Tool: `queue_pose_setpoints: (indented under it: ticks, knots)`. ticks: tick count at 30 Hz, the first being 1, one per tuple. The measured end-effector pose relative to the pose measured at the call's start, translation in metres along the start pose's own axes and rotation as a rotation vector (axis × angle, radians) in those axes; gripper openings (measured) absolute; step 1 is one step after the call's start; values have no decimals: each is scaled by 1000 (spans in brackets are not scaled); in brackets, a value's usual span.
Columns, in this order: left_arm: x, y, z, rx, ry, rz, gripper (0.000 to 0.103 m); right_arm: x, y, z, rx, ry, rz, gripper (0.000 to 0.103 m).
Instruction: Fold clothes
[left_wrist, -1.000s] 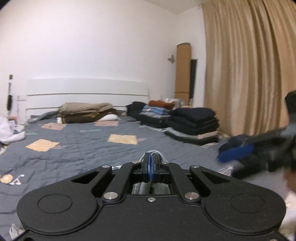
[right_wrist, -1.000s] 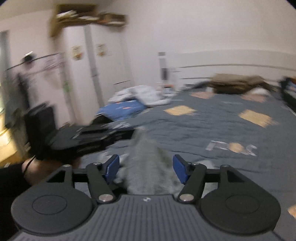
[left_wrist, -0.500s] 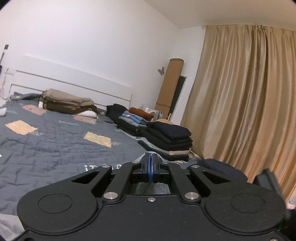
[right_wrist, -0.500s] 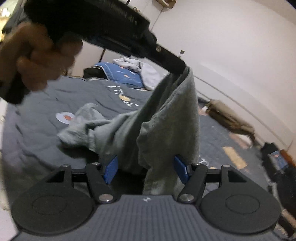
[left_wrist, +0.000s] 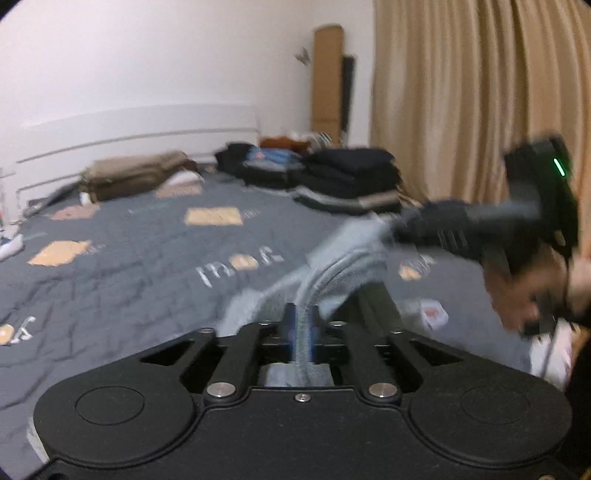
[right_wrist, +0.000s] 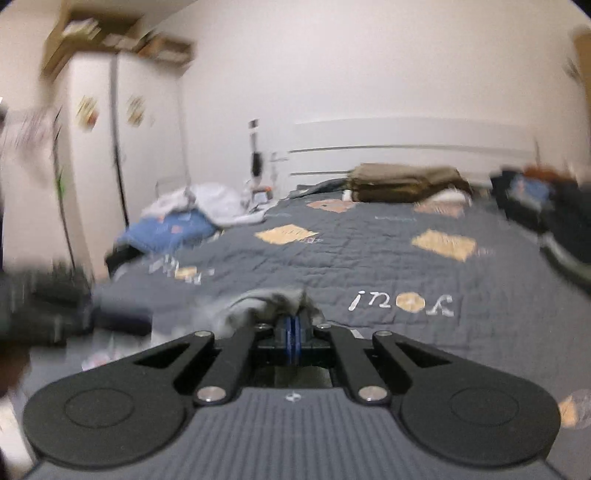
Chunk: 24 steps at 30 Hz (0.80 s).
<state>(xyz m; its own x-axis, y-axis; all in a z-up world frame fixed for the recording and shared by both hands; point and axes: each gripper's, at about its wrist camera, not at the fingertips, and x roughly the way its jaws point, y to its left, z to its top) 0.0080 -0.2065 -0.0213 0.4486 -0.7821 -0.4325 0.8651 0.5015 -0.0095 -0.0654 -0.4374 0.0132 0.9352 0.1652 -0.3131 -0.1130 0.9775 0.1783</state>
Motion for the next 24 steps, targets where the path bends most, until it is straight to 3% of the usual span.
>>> queue_pose_setpoints:
  ticks: [1, 2, 6, 12, 18, 20, 21, 22, 24]
  knots:
    - [2, -5, -4, 23, 14, -20, 54, -1, -6, -1, 31, -6, 3, 2]
    - [4, -10, -7, 50, 27, -39, 57, 0, -11, -2, 55, -8, 2, 2]
    - [22, -31, -25, 173, 104, -61, 56, 4, -22, -7, 93, 4, -6, 2]
    - [51, -43, -66, 409, 268, 58, 56, 10, -29, -12, 113, 19, -18, 2]
    - [67, -43, -79, 475, 261, 128, 55, 11, -35, -15, 128, 40, -14, 2]
    - [72, -44, -82, 484, 259, 139, 35, 12, -34, -17, 126, 48, -8, 2]
    - [75, -44, -83, 481, 262, 140, 19, 12, -33, -17, 125, 51, -7, 2]
    - [79, -43, -80, 473, 264, 140, 11, 12, -32, -18, 124, 54, -7, 2]
    - [73, -37, -71, 443, 225, 139, 10, 11, -32, -19, 125, 51, -11, 2]
